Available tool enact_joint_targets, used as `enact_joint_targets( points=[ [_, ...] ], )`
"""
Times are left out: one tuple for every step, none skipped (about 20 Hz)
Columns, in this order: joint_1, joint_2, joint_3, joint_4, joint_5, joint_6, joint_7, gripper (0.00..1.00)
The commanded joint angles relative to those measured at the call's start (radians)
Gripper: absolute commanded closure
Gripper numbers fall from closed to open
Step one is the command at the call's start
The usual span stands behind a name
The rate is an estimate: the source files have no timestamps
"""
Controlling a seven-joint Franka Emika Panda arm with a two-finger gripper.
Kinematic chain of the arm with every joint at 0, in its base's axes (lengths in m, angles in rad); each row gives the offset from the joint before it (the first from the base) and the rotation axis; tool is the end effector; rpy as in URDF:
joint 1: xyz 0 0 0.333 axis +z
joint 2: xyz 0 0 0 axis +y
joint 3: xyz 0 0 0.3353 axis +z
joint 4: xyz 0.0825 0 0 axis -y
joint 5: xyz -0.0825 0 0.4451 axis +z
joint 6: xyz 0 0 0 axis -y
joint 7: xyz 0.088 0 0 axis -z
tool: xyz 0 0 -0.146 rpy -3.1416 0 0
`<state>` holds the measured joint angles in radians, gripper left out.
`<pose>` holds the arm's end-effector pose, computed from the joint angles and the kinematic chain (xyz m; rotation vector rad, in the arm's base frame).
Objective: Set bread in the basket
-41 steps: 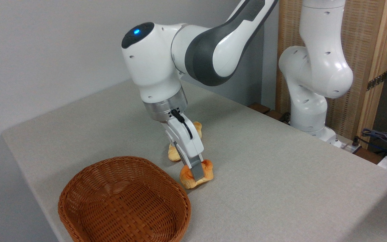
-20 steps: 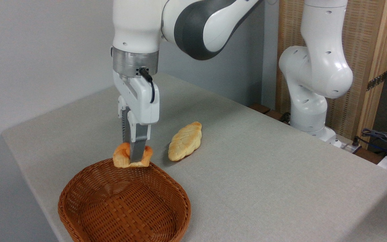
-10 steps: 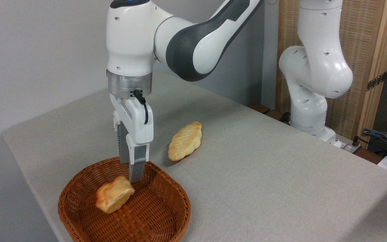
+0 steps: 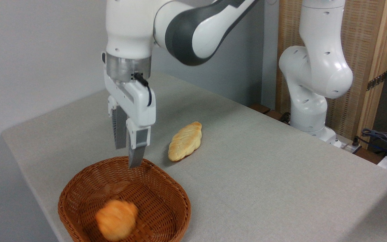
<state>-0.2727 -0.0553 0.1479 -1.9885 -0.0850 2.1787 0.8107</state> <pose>0.6248 -0.0833 0.4714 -2.8056 1.3462 -0.4043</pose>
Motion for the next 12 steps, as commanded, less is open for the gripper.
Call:
enact_joint_targets(
  points=[
    [-0.002, -0.057, -0.001, 0.063, 0.001, -0.189, -0.093, 0.00],
    [-0.002, -0.058, -0.002, 0.092, 0.028, -0.254, -0.102, 0.00],
    [-0.002, -0.060, -0.011, 0.112, 0.054, -0.310, -0.111, 0.00],
    [-0.002, -0.061, -0.034, 0.120, 0.071, -0.348, -0.120, 0.00],
    [-0.002, -0.063, -0.047, 0.132, 0.082, -0.370, -0.139, 0.00],
    [-0.002, -0.070, -0.051, 0.144, 0.089, -0.390, -0.159, 0.00],
    [-0.002, -0.075, -0.051, 0.148, 0.091, -0.404, -0.165, 0.00],
    [0.000, -0.077, -0.047, 0.149, 0.091, -0.405, -0.163, 0.00],
    [-0.002, -0.077, -0.042, 0.149, 0.090, -0.405, -0.160, 0.00],
    [0.000, -0.077, -0.042, 0.149, 0.091, -0.405, -0.162, 0.00],
    [0.000, -0.077, -0.045, 0.149, 0.093, -0.405, -0.162, 0.00],
    [0.000, -0.075, -0.047, 0.148, 0.093, -0.405, -0.163, 0.00]
  ],
)
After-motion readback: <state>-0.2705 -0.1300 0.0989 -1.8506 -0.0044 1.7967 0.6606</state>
